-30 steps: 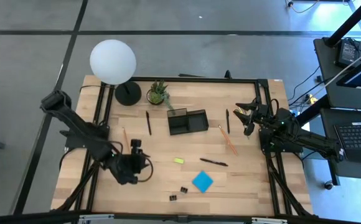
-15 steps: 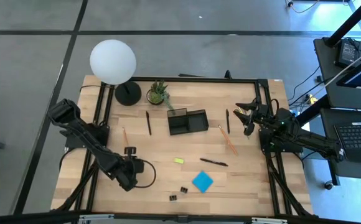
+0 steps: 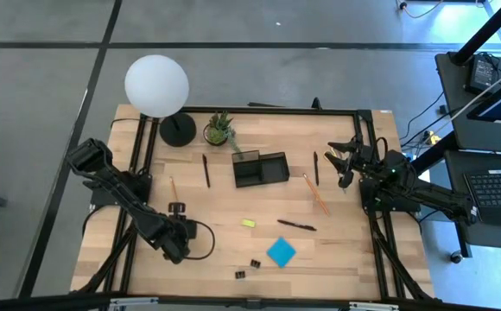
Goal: Pick and place office supplies into organizer
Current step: Put the top left black binder clip into the desk organizer
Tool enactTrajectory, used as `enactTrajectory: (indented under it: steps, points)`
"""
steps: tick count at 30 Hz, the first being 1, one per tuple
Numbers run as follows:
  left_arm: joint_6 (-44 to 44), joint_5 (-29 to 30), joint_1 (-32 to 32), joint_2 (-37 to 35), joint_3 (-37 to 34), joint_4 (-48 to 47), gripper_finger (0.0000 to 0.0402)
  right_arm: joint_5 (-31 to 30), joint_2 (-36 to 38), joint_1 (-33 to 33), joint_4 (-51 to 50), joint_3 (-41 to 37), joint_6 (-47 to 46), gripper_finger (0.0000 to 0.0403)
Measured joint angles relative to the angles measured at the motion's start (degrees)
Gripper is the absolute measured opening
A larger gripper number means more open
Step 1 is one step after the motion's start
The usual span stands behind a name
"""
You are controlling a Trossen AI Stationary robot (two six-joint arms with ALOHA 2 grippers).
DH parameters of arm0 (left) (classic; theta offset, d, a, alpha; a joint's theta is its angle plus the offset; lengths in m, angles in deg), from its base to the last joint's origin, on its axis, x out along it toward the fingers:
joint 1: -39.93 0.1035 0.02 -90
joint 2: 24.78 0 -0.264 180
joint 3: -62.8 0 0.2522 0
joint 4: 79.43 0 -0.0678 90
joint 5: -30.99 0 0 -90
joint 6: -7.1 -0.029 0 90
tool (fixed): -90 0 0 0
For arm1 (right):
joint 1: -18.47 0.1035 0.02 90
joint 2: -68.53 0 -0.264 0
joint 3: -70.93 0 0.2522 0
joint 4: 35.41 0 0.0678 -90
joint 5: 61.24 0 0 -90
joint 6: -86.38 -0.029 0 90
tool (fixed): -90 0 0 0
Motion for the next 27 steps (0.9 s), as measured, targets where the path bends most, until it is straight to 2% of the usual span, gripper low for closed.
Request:
enactTrajectory:
  steps: [8, 27]
  points:
    - [-1.0, 0.2, 0.0, 0.0, 0.0, -2.3, 0.0148, 0.0, 0.0, 0.0, 0.0, 0.0, 0.0, 0.0200]
    - [-0.6, 0.4, 0.0, 0.0, 0.0, -2.0, 0.0080, 0.0, 0.0, 0.0, -0.1, 0.0, 0.1, 0.0200]
